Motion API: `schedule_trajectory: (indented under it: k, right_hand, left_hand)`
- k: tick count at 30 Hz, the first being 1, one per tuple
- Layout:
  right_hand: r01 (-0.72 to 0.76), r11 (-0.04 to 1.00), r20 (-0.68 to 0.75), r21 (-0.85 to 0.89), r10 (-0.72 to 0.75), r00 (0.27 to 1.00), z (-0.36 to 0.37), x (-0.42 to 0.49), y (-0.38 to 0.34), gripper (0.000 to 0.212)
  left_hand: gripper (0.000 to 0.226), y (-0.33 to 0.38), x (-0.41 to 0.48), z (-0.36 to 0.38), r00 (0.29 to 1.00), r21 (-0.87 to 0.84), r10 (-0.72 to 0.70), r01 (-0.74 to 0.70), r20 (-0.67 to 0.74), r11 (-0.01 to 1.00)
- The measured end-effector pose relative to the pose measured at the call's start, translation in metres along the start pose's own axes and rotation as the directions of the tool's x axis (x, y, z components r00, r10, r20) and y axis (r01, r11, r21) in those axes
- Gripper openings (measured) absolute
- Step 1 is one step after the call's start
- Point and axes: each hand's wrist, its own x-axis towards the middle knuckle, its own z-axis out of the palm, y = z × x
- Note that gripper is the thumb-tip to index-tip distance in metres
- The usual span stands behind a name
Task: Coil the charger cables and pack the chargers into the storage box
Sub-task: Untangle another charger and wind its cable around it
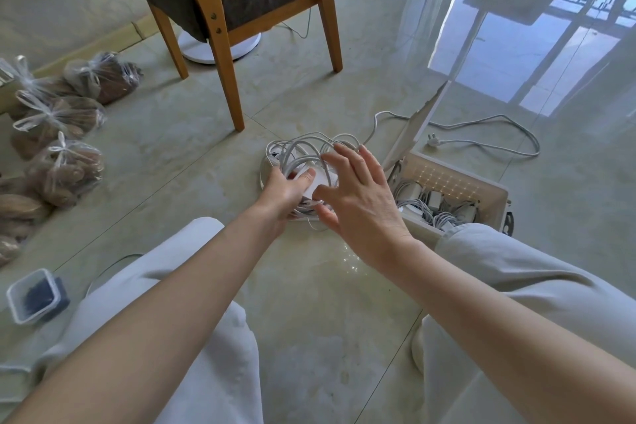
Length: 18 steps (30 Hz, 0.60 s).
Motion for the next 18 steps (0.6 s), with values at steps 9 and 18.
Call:
schedule_trajectory:
  k: [9, 18]
  right_hand:
    - [-0.405, 0.663, 0.201, 0.629, 0.365, 0.909, -0.017, 0.002, -0.011, 0.011]
    - [-0.224, 0.576, 0.111, 0.786, 0.225, 0.968, -0.037, -0.003, -0.031, 0.02]
  left_hand:
    - [0.04, 0.0, -0.004, 0.002, 0.998, 0.101, -0.008, 0.003, 0.058, 0.995]
    - [0.011, -0.011, -0.009, 0.005, 0.992, 0.151, 0.129, -0.127, -0.003, 0.98]
